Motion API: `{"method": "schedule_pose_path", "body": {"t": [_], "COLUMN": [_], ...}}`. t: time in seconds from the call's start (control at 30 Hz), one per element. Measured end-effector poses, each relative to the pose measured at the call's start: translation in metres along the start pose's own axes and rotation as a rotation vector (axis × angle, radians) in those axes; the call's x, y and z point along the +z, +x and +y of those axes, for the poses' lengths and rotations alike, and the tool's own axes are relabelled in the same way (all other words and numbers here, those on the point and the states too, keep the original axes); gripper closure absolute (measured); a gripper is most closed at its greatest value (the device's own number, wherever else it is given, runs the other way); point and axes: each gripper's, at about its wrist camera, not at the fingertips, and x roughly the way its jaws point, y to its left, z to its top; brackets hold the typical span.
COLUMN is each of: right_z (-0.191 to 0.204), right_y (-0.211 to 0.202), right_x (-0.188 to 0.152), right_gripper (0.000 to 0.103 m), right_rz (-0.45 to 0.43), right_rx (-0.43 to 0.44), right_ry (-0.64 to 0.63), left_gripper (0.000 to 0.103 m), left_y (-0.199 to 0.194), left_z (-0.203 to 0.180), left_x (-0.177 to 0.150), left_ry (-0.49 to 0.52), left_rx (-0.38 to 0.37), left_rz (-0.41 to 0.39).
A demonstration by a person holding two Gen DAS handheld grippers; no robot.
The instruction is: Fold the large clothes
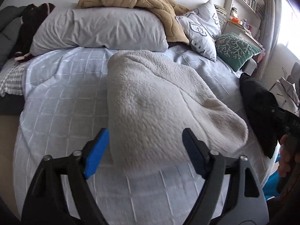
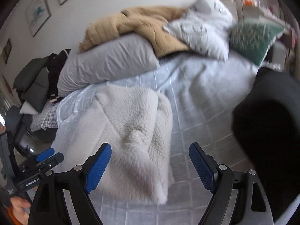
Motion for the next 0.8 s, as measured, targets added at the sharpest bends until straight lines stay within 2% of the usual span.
{"method": "schedule_pose_path", "body": {"t": [0.1,0.17,0.23,0.33,0.37,0.5,0.67,0.8], "right_z": [0.010,0.017,0.021,0.022,0.022,0.028,0.042,0.055], "right_y": [-0.023,-0.029,-0.035,-0.035,-0.036,-0.028,-0.024,-0.013], "right_x": [-0.007,-0.013,-0.024,-0.038,-0.042,-0.051,-0.055,-0.061], "right_gripper": [0.012,0.010,0.010,0.010,0.009,0.009,0.009,0.009], "right_rz": [-0.048,-0.051,-0.042,0.003,0.019,0.089,0.070,0.102], "right_rx": [-0.045,-0.071,-0.109,-0.159,-0.172,-0.204,-0.240,-0.230], "right_ry": [-0.038,-0.055,-0.072,-0.081,-0.075,-0.066,-0.111,-0.134], "left_gripper": [0.016,0.015,0.014,0.003,0.002,0.002,0.002,0.002], "left_y": [-0.012,-0.015,-0.016,-0.021,-0.024,-0.026,-0.021,-0.015], "left_z": [-0.010,-0.017,-0.026,-0.035,-0.037,-0.038,-0.030,-0.027], "left_x": [-0.015,-0.025,-0.030,-0.040,-0.043,-0.051,-0.056,-0.060], "left_ry": [-0.008,-0.003,0.018,0.027,0.023,0.022,-0.013,-0.026], "left_rx": [0.041,0.096,0.130,0.160,0.169,0.188,0.200,0.206], "left_rz": [0.031,0.058,0.084,0.103,0.098,0.104,0.102,0.118]}}
